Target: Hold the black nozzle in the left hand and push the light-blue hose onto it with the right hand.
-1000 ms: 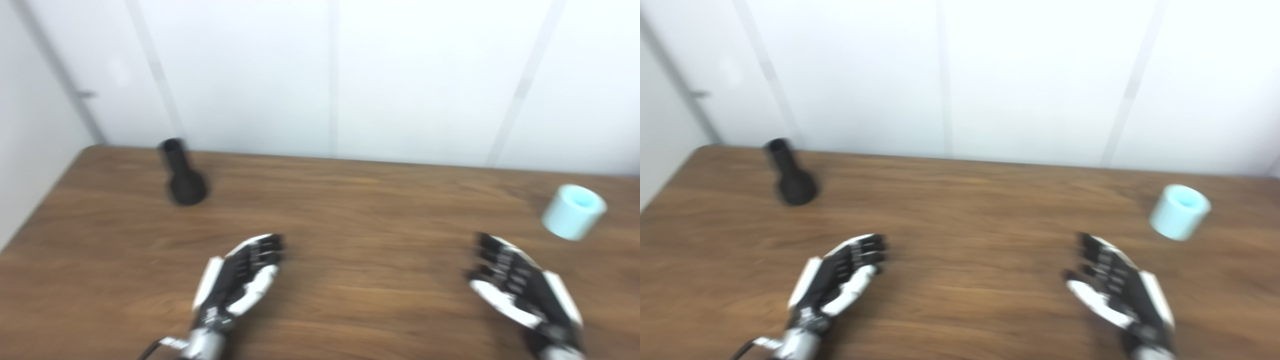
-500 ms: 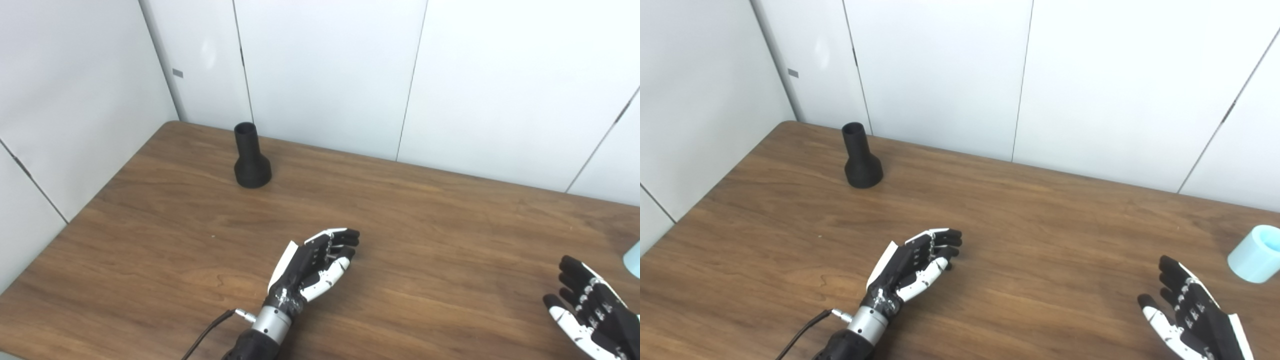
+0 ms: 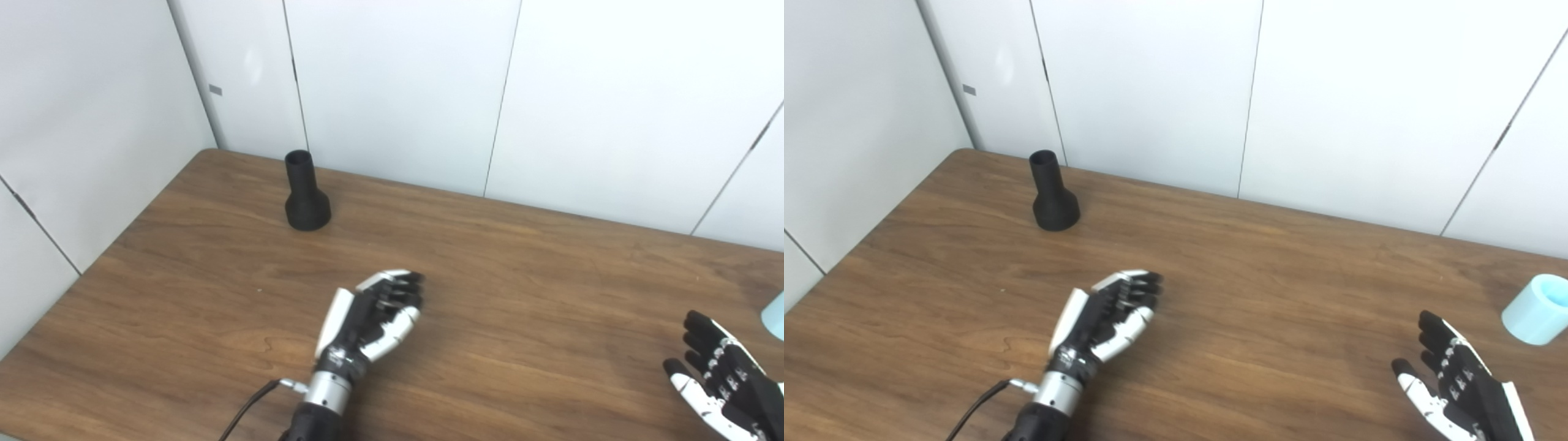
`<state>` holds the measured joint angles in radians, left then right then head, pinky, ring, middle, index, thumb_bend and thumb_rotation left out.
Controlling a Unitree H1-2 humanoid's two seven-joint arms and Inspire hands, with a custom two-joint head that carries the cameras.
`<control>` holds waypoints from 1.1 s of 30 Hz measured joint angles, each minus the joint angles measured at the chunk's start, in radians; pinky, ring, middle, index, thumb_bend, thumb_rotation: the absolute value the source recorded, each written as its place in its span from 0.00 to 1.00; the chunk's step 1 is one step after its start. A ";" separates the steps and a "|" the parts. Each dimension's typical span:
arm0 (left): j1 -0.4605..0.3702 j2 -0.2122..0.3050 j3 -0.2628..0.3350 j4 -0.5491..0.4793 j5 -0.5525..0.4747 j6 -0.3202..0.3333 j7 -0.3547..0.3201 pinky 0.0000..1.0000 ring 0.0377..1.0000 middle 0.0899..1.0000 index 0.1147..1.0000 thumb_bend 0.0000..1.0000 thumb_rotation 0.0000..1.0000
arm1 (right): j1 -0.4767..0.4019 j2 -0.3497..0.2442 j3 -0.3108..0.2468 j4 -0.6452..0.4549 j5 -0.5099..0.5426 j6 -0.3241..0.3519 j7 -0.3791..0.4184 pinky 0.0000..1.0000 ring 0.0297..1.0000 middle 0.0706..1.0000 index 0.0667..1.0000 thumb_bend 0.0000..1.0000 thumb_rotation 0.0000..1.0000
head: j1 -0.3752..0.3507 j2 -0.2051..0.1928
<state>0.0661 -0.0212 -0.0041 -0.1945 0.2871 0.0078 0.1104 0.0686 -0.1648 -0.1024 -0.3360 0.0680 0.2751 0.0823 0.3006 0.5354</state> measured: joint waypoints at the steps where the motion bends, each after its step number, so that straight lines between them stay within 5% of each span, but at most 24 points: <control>1: -0.002 -0.010 0.021 -0.005 0.000 0.012 0.017 0.62 0.70 0.70 0.68 0.56 0.23 | 0.000 0.000 0.000 0.000 0.000 0.002 0.000 0.93 0.91 0.88 0.83 0.11 0.00 | 0.000 -0.002; 9: -0.044 0.026 0.138 0.019 0.018 0.031 0.108 0.75 0.81 0.81 0.75 0.64 0.21 | -0.001 0.000 0.000 0.000 0.001 0.010 0.000 0.94 0.91 0.88 0.84 0.11 0.00 | 0.009 -0.011; 11: -0.059 0.040 0.166 0.060 0.002 0.028 0.123 0.69 0.77 0.82 0.75 0.64 0.17 | -0.002 0.000 0.000 0.000 0.001 0.013 0.000 0.93 0.91 0.88 0.83 0.11 0.00 | 0.012 -0.012; 15: -0.067 0.063 0.175 0.056 0.023 0.017 0.147 0.67 0.77 0.85 0.80 0.68 0.17 | -0.003 0.000 0.000 -0.001 0.001 0.032 0.000 0.96 0.93 0.89 0.84 0.09 0.00 | 0.018 -0.017; 19: -0.088 0.094 0.205 0.055 -0.008 -0.017 0.149 0.74 0.84 0.89 0.90 0.72 0.19 | -0.013 -0.001 0.002 0.000 -0.003 0.032 -0.001 0.93 0.91 0.88 0.83 0.09 0.00 | 0.031 -0.028; 28: -0.124 0.122 0.251 0.063 -0.017 0.022 0.152 0.92 0.93 0.93 0.96 0.83 0.26 | -0.026 -0.008 0.000 0.041 0.005 0.030 -0.001 0.92 0.91 0.88 0.83 0.09 0.00 | 0.064 -0.049; 33: -0.194 0.175 0.256 0.130 -0.011 0.040 0.148 0.90 0.94 0.94 0.98 0.94 0.34 | -0.034 -0.009 -0.004 0.046 0.006 0.030 -0.002 0.89 0.91 0.88 0.83 0.10 0.00 | 0.086 -0.055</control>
<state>-0.1282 0.1543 0.2515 -0.0645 0.2762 0.0483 0.2585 0.0350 -0.1736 -0.1059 -0.2902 0.0739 0.3052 0.0800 0.3865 0.4801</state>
